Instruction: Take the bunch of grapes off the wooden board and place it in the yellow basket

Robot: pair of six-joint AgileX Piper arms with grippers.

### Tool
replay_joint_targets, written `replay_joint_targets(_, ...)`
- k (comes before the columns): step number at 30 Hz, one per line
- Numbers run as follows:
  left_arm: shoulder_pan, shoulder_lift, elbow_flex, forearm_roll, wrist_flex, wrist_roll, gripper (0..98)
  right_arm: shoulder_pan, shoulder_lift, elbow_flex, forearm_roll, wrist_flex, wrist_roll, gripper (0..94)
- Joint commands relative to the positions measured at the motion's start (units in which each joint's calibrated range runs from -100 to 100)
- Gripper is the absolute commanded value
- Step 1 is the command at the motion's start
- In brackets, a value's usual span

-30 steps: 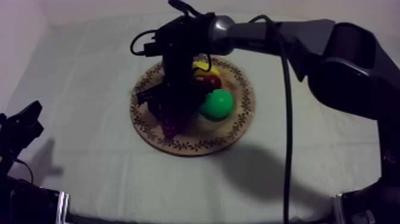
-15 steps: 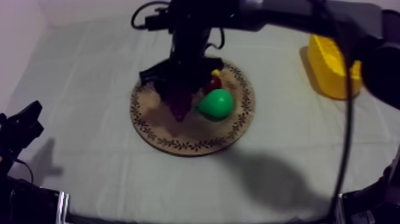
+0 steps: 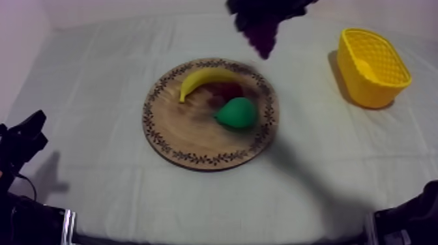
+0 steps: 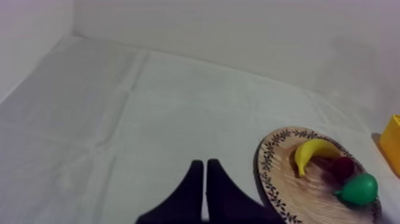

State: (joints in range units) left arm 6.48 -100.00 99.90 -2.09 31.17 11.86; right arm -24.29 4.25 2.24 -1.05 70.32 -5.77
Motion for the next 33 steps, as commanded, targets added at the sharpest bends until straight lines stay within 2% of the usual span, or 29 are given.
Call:
replay_joint_targets(1, 0.0, 0.0, 0.0, -0.04, 0.0, 0.0, 0.1, 3.3, -5.9, 2.1, 0.3, -1.2, 3.2, 29.0)
replay_joint_targets(10, 0.0, 0.0, 0.0, -0.04, 0.0, -0.1, 0.1, 14.0, -13.5, 8.2, 0.6, -7.3, 10.5, 30.0)
replay_joint_targets(18, 0.0, 0.0, 0.0, -0.04, 0.0, -0.1, 0.1, 23.2, -14.3, 11.0, -0.3, -13.3, 15.6, 30.2)
replay_joint_targets(24, 0.0, 0.0, 0.0, -0.04, 0.0, -0.1, 0.1, 27.5, -11.6, 11.4, -0.8, -16.1, 17.0, 29.9)
replay_joint_targets(33, 0.0, 0.0, 0.0, -0.04, 0.0, 0.0, 0.1, 31.0, -3.0, 8.3, -0.8, -12.8, 16.8, 29.3)
